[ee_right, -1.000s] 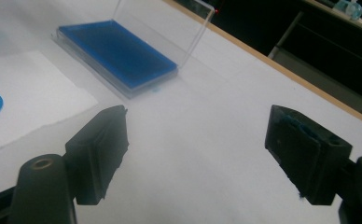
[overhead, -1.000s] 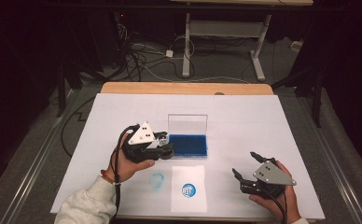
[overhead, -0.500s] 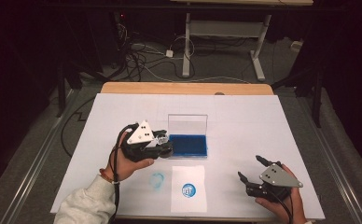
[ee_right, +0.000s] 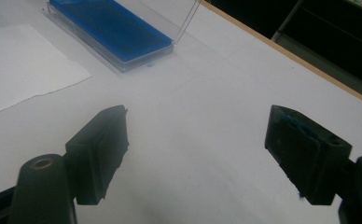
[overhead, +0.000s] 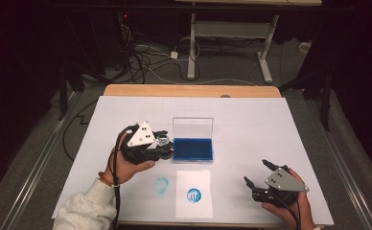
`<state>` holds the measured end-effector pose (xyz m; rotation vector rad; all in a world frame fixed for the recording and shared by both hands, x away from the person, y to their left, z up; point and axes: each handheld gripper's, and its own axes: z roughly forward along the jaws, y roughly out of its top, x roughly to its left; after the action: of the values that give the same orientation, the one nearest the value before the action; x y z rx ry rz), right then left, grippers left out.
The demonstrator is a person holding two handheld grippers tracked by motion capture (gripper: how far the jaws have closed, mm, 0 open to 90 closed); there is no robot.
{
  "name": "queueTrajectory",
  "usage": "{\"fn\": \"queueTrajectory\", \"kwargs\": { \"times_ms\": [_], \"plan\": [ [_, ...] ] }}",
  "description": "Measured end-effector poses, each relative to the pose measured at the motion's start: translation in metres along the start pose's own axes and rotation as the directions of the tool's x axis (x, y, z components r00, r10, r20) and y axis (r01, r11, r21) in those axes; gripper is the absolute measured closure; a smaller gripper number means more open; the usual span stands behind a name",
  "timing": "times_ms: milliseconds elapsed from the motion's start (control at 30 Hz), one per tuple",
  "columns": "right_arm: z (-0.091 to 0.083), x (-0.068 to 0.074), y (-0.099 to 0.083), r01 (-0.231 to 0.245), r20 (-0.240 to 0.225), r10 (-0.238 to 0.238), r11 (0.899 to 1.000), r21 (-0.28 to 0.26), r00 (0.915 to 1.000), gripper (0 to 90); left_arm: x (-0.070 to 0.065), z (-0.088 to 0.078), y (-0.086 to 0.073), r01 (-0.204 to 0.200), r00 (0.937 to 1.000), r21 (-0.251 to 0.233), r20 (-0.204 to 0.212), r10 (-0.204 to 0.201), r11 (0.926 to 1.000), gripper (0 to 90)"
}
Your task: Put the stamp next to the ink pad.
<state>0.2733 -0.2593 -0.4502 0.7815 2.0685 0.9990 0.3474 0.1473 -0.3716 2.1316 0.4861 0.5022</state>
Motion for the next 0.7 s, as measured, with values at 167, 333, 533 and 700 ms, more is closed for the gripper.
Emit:
{"fn": "queueTrajectory", "kwargs": {
  "times_ms": [167, 333, 533, 700],
  "plan": [
    [0.002, -0.001, 0.000, 0.004, -0.002, -0.004, 1.000, 0.006, 1.0000, 21.7, 0.005, -0.001, -0.002, 0.007, 0.9996, 0.006, -0.026, -0.006, 1.0000, 54.1],
    [0.002, 0.001, 0.001, 0.011, -0.001, -0.011, 1.000, 0.012, 0.9999, 21.8, 0.013, -0.001, -0.007, 0.028, 0.9988, 0.015, -0.041, -0.027, 0.9995, 54.1],
    [0.003, 0.001, -0.001, 0.015, 0.014, -0.015, 1.000, 0.015, 0.9998, 22.5, 0.025, 0.009, -0.011, 0.045, 0.9976, 0.040, -0.055, -0.043, 0.9982, 54.1],
    [0.004, 0.002, -0.002, 0.021, 0.011, -0.022, 0.999, 0.028, 0.9997, 22.5, 0.031, 0.020, -0.016, 0.063, 0.9970, 0.065, -0.049, -0.060, 0.9959, 54.1]
  ]
}}
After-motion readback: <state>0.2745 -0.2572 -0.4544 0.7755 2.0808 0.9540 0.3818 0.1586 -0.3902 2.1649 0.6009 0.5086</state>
